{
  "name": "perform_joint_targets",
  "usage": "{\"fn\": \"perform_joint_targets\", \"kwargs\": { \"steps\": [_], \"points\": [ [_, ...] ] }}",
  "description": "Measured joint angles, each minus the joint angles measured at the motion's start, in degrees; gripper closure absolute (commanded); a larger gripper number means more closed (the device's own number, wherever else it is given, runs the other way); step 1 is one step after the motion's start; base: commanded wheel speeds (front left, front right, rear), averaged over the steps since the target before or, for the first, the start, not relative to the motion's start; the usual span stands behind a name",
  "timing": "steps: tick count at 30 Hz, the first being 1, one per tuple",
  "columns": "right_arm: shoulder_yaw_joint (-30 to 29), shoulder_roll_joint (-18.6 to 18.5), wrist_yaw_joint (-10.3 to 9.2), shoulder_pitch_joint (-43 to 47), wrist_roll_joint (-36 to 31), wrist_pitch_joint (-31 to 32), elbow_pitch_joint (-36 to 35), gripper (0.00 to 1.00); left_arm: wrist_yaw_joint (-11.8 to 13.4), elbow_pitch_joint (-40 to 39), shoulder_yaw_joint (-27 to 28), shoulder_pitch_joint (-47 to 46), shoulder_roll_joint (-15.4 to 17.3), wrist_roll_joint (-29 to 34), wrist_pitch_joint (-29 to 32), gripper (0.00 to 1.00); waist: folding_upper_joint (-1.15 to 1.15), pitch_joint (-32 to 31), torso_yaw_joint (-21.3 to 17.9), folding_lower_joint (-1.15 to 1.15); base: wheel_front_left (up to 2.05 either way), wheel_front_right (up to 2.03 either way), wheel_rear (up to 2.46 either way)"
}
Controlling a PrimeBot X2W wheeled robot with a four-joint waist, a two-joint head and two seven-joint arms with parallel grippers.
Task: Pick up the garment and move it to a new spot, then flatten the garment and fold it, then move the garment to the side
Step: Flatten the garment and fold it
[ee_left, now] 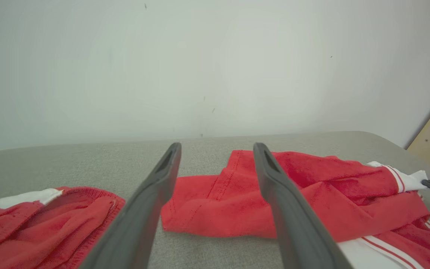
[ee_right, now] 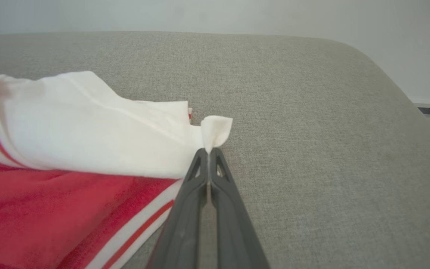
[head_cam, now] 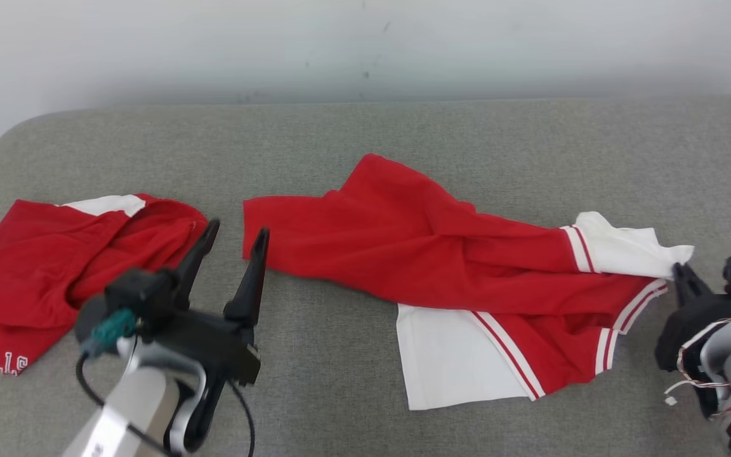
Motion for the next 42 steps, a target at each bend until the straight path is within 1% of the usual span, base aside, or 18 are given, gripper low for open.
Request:
{"fn": "perform_joint_targets", "kwargs": {
  "steps": [4, 5, 6, 7, 8, 10, 13, 17, 19, 23, 26, 31, 33, 34, 35, 36, 38, 42],
  "points": [
    [1.0, 2.3, 0.03, 0.0, 0.0, -0.1, -1.3, 1.00, -3.6, 5.1, -0.5, -6.2, -1.2, -0.6, 2.9, 0.00, 0.00, 0.2, -1.2, 0.00, 0.00, 0.00, 0.00],
    [1.3, 2.8, 0.04, -0.1, -0.1, -0.2, -1.6, 1.00, -4.0, 7.0, -0.5, -7.3, -1.0, -0.6, 3.8, 0.00, 0.00, 0.2, -1.5, 0.00, 0.00, 0.00, 0.00],
    [1.3, 2.8, 0.04, -0.1, -0.1, -0.2, -1.6, 1.00, -4.0, 7.0, -0.5, -7.3, -1.0, -0.6, 3.8, 0.00, 0.00, 0.2, -1.5, 0.00, 0.00, 0.00, 0.00],
    [1.9, 3.4, 0.12, -0.5, -0.2, -0.3, -1.9, 1.00, -5.3, 10.8, 0.2, -9.2, -0.8, -2.2, 5.3, 0.00, 0.00, 0.4, -2.2, 0.00, 0.00, 0.00, 0.00],
    [1.9, 3.4, 0.12, -0.5, -0.2, -0.3, -1.9, 1.00, -5.3, 10.8, 0.2, -9.2, -0.8, -2.2, 5.3, 0.00, 0.00, 0.4, -2.2, 0.00, 0.00, 0.00, 0.00],
    [2.2, 3.6, 0.35, -1.0, -0.2, -0.5, -2.2, 1.00, -6.0, 14.8, 0.8, -11.0, -0.7, -3.6, 7.1, 0.00, 0.00, 0.7, -2.8, 0.00, 0.00, 0.00, 0.00],
    [2.8, 4.1, 0.37, -1.1, -0.8, -0.5, -3.2, 1.00, -7.9, 20.0, 1.7, -12.4, -0.4, -6.2, 9.4, 0.00, -0.01, 1.2, -3.6, 0.00, 0.00, 0.00, 0.00],
    [3.1, 4.6, 0.54, -1.2, -0.8, -0.6, -3.7, 1.00, -8.7, 24.4, 1.5, -12.5, -1.2, -7.7, 11.5, 0.00, 0.00, 2.1, -4.7, 0.00, 0.00, 0.00, 0.00],
    [3.1, 4.5, 0.54, -1.3, -1.1, -0.8, -4.0, 1.00, -9.2, 26.9, 0.2, -12.6, -2.4, -7.9, 13.5, 0.00, -0.01, 2.8, -5.3, 0.00, 0.00, 0.00, 0.00],
    [3.2, 4.5, 0.55, -1.6, -1.2, -1.0, -4.4, 1.00, -9.6, 30.2, -1.5, -13.4, -2.5, -8.1, 15.2, 0.00, -0.01, 3.4, -6.0, 0.00, 0.00, 0.00, 0.00],
    [3.5, 4.6, 0.54, -2.2, -1.3, -1.0, -5.0, 1.00, -9.9, 31.9, -2.3, -14.9, -2.2, -8.0, 15.4, 0.00, 0.00, 3.7, -6.4, 0.01, 0.00, 0.00, 0.00],
    [3.4, 4.5, 0.55, -2.2, -1.3, -1.0, -5.2, 1.00, -10.1, 34.0, -4.3, -17.3, -2.1, -5.5, 15.3, 0.00, 0.00, 4.0, -6.6, 0.01, 0.00, 0.00, 0.00],
    [3.4, 4.4, 0.54, -2.2, -1.3, -1.0, -5.3, 1.00, -10.1, 34.8, -4.3, -17.6, -2.4, -6.0, 15.3, 0.00, 0.00, 4.0, -6.5, 0.01, 0.00, 0.00, 0.00],
    [3.4, 4.4, 0.54, -2.2, -1.3, -1.0, -5.3, 1.00, -10.1, 35.5, -4.4, -17.6, -2.7, -6.2, 15.5, 0.51, 0.00, 4.0, -6.4, 0.01, 0.00, 0.00, 0.00],
    [3.4, 4.4, 0.54, -2.2, -1.3, -1.0, -5.3, 1.00, -10.1, 36.1, -4.5, -17.4, -3.0, -6.6, 16.0, 0.83, -0.01, 4.0, -6.4, 0.01, 0.00, 0.00, 0.00],
    [3.3, 4.4, 0.54, -2.1, -1.3, -1.1, -5.3, 1.00, -10.1, 36.7, -4.2, -17.2, -3.6, -7.5, 16.3, 1.00, 0.00, 4.0, -6.3, 0.00, 0.00, 0.00, 0.00],
    [2.9, 4.2, 0.54, -2.0, -1.3, -1.1, -5.3, 1.00, -10.2, 37.3, -4.5, -17.2, -4.3, -8.4, 16.3, 1.00, 0.00, 3.9, -6.0, 0.01, 0.00, 0.00, 0.00],
    [2.3, 3.6, 0.54, -1.5, -1.2, -1.4, -5.3, 1.00, -10.2, 37.8, -4.4, -17.2, -4.4, -9.3, 16.0, 1.00, 0.00, 3.6, -5.0, 0.01, 0.00, 0.00, 0.00]
  ]
}}
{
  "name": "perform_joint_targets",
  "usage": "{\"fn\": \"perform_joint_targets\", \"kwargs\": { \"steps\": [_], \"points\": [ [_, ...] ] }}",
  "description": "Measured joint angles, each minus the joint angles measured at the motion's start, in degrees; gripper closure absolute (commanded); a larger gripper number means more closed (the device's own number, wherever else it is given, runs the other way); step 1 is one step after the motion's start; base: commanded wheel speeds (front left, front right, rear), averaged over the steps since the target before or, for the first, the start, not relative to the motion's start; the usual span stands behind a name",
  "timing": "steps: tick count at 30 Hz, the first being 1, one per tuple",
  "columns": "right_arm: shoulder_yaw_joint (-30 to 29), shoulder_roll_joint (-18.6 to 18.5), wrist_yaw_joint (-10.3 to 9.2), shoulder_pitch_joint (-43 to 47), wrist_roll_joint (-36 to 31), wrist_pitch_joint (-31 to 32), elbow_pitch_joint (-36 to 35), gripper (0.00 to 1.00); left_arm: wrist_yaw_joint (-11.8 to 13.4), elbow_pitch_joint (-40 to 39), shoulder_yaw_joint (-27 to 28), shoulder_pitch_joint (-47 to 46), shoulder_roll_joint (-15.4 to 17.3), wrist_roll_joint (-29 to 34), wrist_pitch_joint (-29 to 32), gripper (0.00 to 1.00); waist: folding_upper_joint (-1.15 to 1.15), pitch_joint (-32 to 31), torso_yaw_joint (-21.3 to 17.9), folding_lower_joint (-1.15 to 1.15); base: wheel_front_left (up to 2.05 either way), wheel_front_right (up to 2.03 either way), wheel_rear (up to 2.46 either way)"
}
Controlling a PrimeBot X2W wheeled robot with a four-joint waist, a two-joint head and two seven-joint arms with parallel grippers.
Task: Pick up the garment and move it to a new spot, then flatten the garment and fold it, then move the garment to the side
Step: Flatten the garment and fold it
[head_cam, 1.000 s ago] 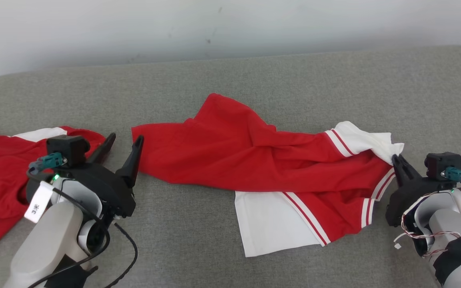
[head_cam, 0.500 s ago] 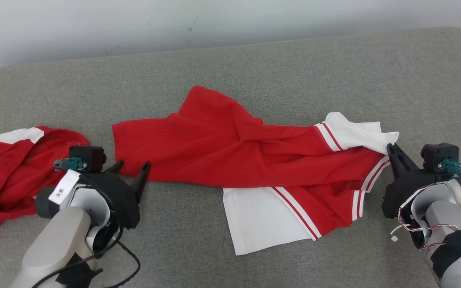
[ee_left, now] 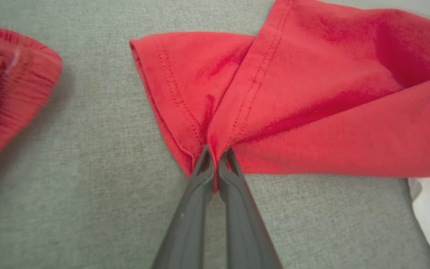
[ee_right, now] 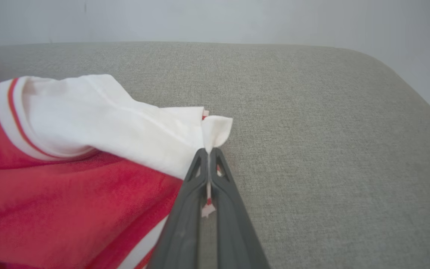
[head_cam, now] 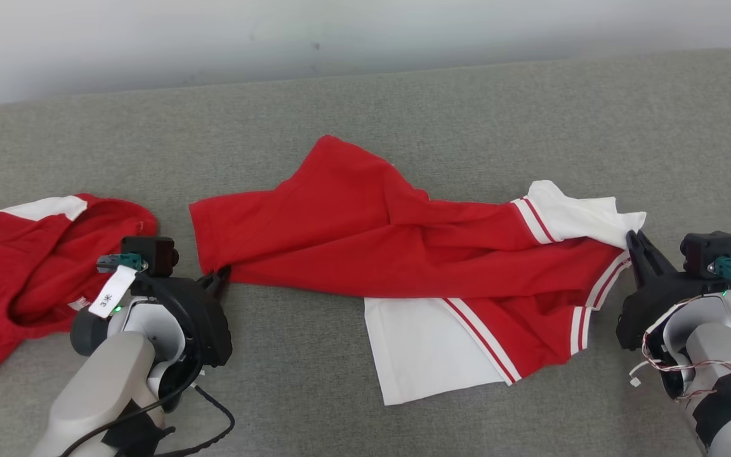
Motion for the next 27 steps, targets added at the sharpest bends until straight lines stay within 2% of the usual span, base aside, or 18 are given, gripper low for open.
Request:
{"fn": "perform_joint_targets", "kwargs": {
  "steps": [5, 10, 19, 27],
  "points": [
    [-0.4, -0.1, 0.00, 0.7, 0.3, -0.1, 0.1, 1.00, 0.0, -0.7, 0.6, 1.5, 0.1, -0.5, -2.8, 1.00, 0.00, -0.9, 1.6, 0.00, 0.00, 0.00, 0.00],
    [-0.6, -0.5, 0.02, 1.7, 0.6, -0.1, 0.2, 1.00, 0.0, -3.9, -0.5, 7.2, 0.6, -1.1, -4.9, 1.00, 0.00, -2.2, 3.4, 0.00, 0.00, 0.00, 0.00],
    [-0.5, -0.5, 0.49, 2.0, 0.6, -0.2, 0.2, 1.00, 0.0, -13.4, -7.1, 16.7, 3.4, -1.6, -4.9, 1.00, 0.00, -4.5, 7.3, -0.01, 0.00, 0.00, 0.00],
    [0.2, 0.2, 0.52, 3.0, 0.6, -0.2, 0.4, 1.00, 0.0, -19.4, -8.0, 20.4, 6.3, -3.1, -3.6, 1.00, 0.00, -6.2, 10.1, -0.01, 0.00, 0.00, 0.00]
  ]
}}
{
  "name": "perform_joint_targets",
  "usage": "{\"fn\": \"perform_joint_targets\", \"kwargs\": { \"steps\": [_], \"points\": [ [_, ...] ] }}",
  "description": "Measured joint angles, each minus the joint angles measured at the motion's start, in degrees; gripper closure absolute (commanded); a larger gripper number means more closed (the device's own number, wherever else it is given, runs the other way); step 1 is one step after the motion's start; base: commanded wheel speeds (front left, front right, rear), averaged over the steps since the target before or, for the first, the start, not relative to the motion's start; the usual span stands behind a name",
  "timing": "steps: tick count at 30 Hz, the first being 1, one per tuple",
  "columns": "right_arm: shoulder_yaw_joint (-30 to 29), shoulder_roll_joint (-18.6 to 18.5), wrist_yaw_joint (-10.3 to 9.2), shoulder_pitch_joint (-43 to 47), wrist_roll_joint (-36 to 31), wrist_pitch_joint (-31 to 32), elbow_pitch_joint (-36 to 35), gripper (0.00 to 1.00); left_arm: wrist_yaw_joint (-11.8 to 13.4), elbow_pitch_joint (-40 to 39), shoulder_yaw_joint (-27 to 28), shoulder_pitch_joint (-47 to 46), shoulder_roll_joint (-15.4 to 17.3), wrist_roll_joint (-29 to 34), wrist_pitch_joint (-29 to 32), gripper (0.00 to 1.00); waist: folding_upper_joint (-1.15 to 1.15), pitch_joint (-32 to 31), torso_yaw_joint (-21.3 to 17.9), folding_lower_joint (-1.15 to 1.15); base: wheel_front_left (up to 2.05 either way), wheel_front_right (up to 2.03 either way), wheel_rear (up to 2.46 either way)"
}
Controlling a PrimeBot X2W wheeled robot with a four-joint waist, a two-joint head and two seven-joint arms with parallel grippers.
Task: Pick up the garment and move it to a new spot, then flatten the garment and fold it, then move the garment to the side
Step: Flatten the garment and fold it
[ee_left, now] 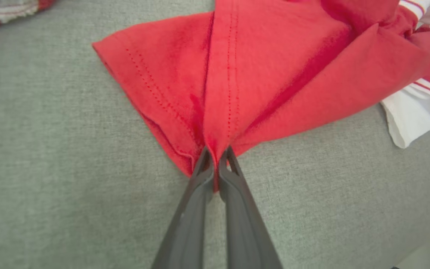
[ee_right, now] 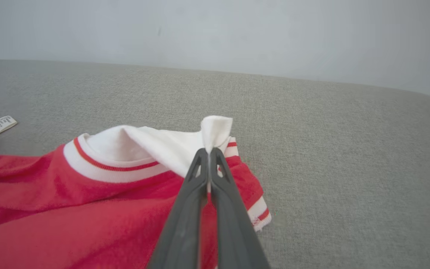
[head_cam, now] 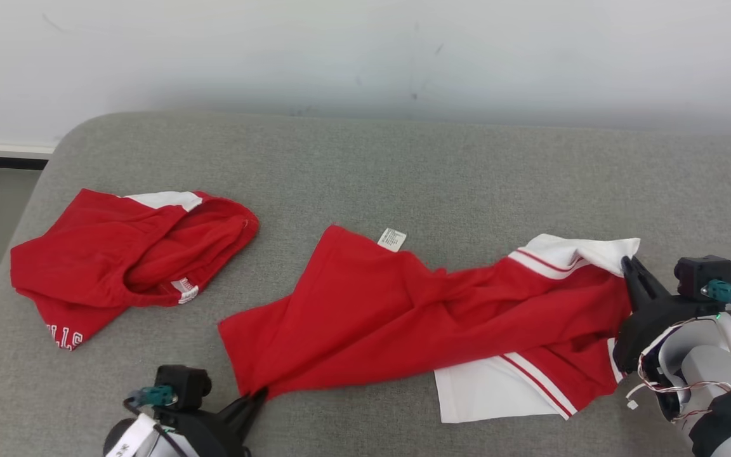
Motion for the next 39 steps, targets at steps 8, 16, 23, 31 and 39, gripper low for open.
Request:
{"fn": "perform_joint_targets", "kwargs": {
  "steps": [8, 16, 23, 31, 39],
  "points": [
    [0.5, 0.4, 0.49, -0.1, 0.0, 0.0, 0.1, 1.00, 0.1, -4.4, 2.1, 1.6, 1.8, -1.3, 0.6, 0.00, 0.00, -0.5, 0.2, 0.00, 0.00, 0.00, 0.00],
    [1.0, 0.8, 0.51, -0.1, 0.0, 0.0, 0.2, 1.00, 2.2, -19.6, 5.6, 0.8, 7.3, -0.8, 0.4, 0.00, 0.01, -0.4, -0.6, 0.00, 0.00, 0.00, 0.00],
    [2.7, 2.3, 0.56, -1.8, -1.0, 0.1, -0.6, 1.00, 2.6, -16.1, 6.7, -11.3, 5.9, 0.4, 3.8, 0.00, 0.01, 1.6, -2.0, 0.00, 0.00, 0.00, 0.00],
    [3.9, 3.8, 0.57, -6.7, -1.7, 0.6, -2.3, 1.00, 2.0, -4.7, 6.6, -19.9, 2.4, -0.9, 8.9, 0.00, 0.01, 5.1, -5.0, 0.01, 0.00, 0.00, 0.00],
    [4.6, 4.7, 0.55, -9.7, -2.2, 0.9, -2.7, 1.00, 1.0, 5.1, 4.8, -26.6, 1.3, -0.8, 13.6, 0.00, 0.01, 9.2, -9.6, 0.01, 0.00, 0.00, 0.00]
  ]
}}
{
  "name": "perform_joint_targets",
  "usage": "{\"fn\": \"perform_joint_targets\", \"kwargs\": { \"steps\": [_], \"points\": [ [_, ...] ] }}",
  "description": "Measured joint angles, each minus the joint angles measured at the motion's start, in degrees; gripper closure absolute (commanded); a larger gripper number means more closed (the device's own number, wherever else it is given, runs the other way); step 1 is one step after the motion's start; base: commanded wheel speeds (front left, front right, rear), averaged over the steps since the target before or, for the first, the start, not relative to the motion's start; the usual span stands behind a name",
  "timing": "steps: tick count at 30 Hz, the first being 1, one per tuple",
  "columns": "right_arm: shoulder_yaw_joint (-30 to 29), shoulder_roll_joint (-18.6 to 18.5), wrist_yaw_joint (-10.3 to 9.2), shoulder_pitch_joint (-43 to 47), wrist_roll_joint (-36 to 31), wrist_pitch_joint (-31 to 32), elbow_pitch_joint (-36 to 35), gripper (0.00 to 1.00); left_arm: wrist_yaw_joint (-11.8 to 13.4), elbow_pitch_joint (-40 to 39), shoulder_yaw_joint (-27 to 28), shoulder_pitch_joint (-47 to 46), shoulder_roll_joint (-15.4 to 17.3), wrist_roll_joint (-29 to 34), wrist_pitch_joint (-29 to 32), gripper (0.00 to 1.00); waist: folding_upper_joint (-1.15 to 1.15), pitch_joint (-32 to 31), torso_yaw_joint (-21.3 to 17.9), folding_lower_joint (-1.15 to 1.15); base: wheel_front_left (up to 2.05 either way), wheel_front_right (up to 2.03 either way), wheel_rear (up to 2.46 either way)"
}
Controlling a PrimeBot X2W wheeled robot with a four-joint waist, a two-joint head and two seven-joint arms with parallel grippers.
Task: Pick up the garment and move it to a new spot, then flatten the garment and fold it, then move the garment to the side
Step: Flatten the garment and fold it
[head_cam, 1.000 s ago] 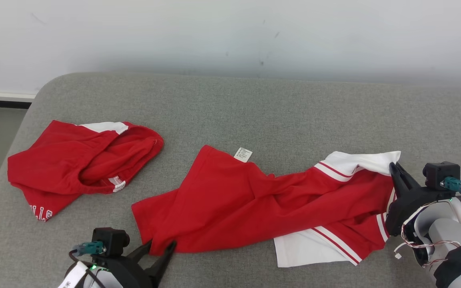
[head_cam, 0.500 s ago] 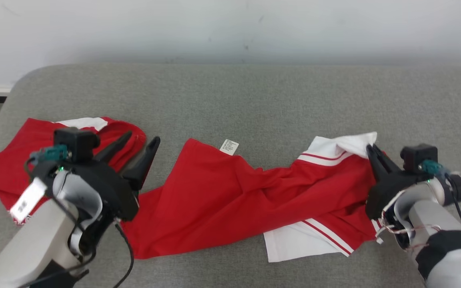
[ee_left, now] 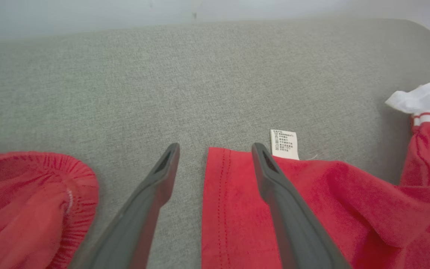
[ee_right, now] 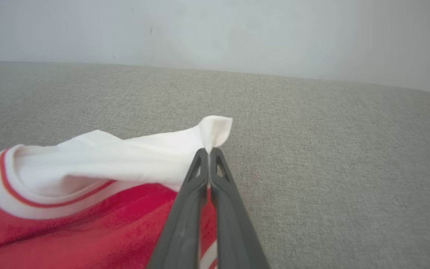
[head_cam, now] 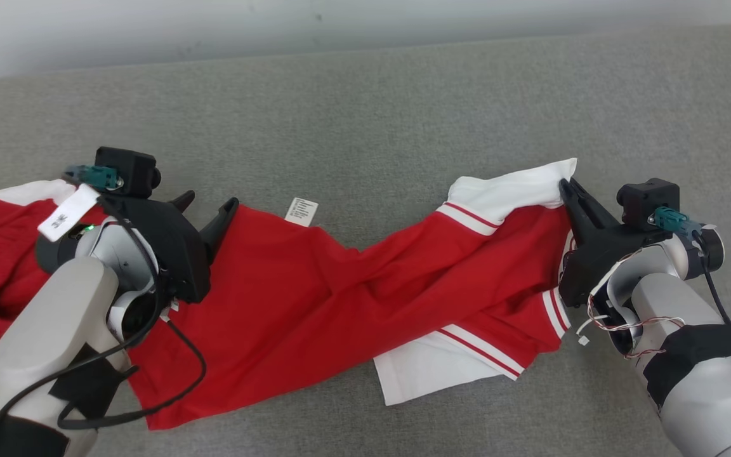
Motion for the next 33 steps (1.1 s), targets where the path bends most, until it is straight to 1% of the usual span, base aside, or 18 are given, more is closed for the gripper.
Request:
{"fn": "perform_joint_targets", "kwargs": {
  "steps": [2, 8, 9, 14, 17, 23, 24, 25, 26, 27, 28, 29, 33],
  "points": [
    [0.0, 0.0, -0.04, -0.1, 0.0, 0.0, 0.0, 1.00, -0.4, 2.1, -1.1, -1.3, -0.2, 0.2, 1.6, 0.00, 0.00, 0.9, -0.7, 0.00, 0.00, 0.00, 0.00],
    [0.1, 0.3, -0.07, -0.3, 0.0, 0.0, 0.4, 1.00, -0.5, 7.3, -2.8, -5.0, -0.9, 0.6, 5.0, 0.00, 0.00, 2.6, -2.3, 0.01, 0.00, 0.00, 0.00],
    [0.3, 0.5, -0.07, -0.5, 0.0, 0.0, 0.6, 1.00, -1.0, 8.1, -2.9, -5.4, -0.9, 0.6, 5.3, 0.00, 0.00, 2.7, -2.5, 0.01, 0.00, 0.00, 0.00],
    [0.5, 1.1, -0.07, -1.5, -0.4, -0.1, 0.7, 1.00, -1.0, 11.8, -3.9, -6.1, -1.3, 0.5, 7.9, 0.00, 0.00, 2.9, -3.4, 0.00, 0.00, 0.00, 0.00],
    [0.7, 1.2, -0.05, -1.5, -0.4, -0.1, 0.9, 1.00, -1.0, 12.9, -4.2, -6.9, -1.4, 0.4, 8.3, 0.00, 0.00, 3.0, -3.9, 0.00, 0.00, 0.00, 0.00],
    [0.5, 0.8, -0.07, -1.4, -0.4, -0.2, 1.3, 1.00, -1.0, 14.3, -4.3, -8.1, -3.2, -0.6, 8.1, 0.00, 0.00, 3.5, -4.1, 0.00, 0.00, 0.00, 0.00],
    [0.4, 0.8, -0.07, -1.4, -0.4, -0.2, 1.4, 1.00, -1.0, 14.3, -4.5, -8.1, -3.5, -1.0, 8.1, 0.16, 0.00, 3.5, -4.1, 0.00, 0.00, 0.00, 0.00],
    [0.4, 0.7, -0.07, -1.4, -0.4, -0.2, 1.5, 1.00, -1.0, 14.2, -5.0, -8.1, -3.5, -1.1, 8.1, 0.39, 0.00, 3.5, -4.1, 0.00, 0.00, 0.00, 0.00],
    [0.3, 0.5, -0.07, -1.4, -0.4, -0.2, 1.7, 1.00, -1.0, 13.9, -5.3, -8.2, -3.6, -1.2, 8.0, 0.57, 0.00, 3.6, -4.0, 0.00, 0.00, 0.00, 0.00],
    [0.1, 0.3, -0.08, -1.4, -0.4, -0.2, 1.9, 1.00, -1.0, 13.7, -5.6, -8.2, -3.9, -1.7, 8.0, 0.67, -0.01, 3.5, -3.8, 0.00, 0.00, 0.00, 0.00],
    [0.0, 0.1, -0.11, -1.4, -0.4, -0.2, 2.0, 1.00, -1.0, 13.4, -6.1, -8.2, -4.2, -2.2, 8.0, 0.98, -0.01, 3.5, -3.6, 0.00, 0.00, 0.00, 0.00],
    [0.0, 0.0, -0.11, -1.4, -0.4, -0.2, 2.1, 1.00, -1.0, 13.1, -6.5, -8.2, -4.5, -2.8, 8.0, 1.00, 0.00, 3.5, -3.5, 0.00, 0.00, 0.00, 0.00],
    [0.0, -0.1, -0.11, -1.4, -0.4, -0.3, 2.3, 1.00, -1.0, 11.8, -7.8, -8.2, -5.5, -4.0, 6.4, 1.00, 0.00, 3.1, -2.6, 0.00, 0.00, 0.00, 0.00]
  ]
}}
